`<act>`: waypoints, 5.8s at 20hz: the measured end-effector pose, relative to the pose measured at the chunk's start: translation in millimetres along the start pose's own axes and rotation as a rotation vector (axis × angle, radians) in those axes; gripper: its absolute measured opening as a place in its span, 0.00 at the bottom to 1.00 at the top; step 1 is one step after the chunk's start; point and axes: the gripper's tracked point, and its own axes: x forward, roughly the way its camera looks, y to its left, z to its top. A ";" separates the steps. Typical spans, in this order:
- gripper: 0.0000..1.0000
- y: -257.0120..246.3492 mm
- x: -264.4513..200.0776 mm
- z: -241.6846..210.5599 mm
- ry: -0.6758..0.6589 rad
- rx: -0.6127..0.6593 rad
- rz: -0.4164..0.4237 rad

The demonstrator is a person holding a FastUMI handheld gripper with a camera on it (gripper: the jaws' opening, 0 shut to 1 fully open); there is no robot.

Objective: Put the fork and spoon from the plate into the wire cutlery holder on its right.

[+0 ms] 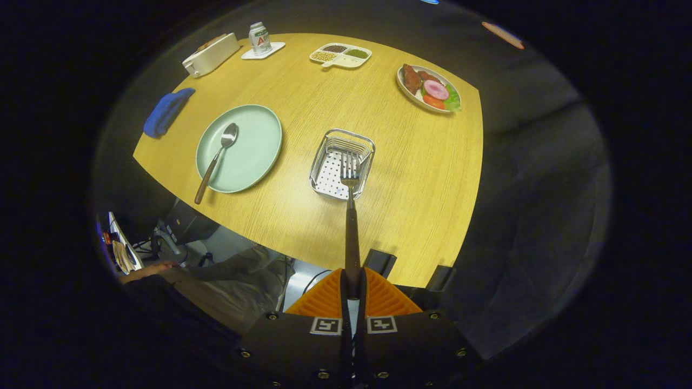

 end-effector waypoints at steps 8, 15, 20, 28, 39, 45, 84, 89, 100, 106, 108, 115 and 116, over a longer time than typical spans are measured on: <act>0.03 -2.6 23.1 29.2 0.129 -0.087 -0.005; 0.07 -1.3 35.5 50.7 0.188 -0.057 0.032; 0.11 -5.3 19.4 66.8 0.089 0.009 0.070; 0.19 -18.1 -1.8 63.6 -0.021 0.124 0.090; 0.19 135.9 -14.9 64.1 -0.148 0.066 0.271; 0.19 231.0 32.3 69.9 -0.089 0.060 0.364; 0.06 276.8 95.3 77.4 0.025 -0.027 0.330; 0.06 253.3 71.8 61.7 0.048 -0.079 0.334; 0.06 197.9 46.8 60.7 -0.030 0.008 0.367; 0.06 188.9 42.2 68.8 -0.035 0.017 0.393; 0.06 179.3 35.0 70.2 -0.039 0.017 0.384; 0.06 128.3 -9.6 79.3 -0.068 0.042 0.367; 0.06 119.0 -17.2 76.7 -0.064 0.049 0.362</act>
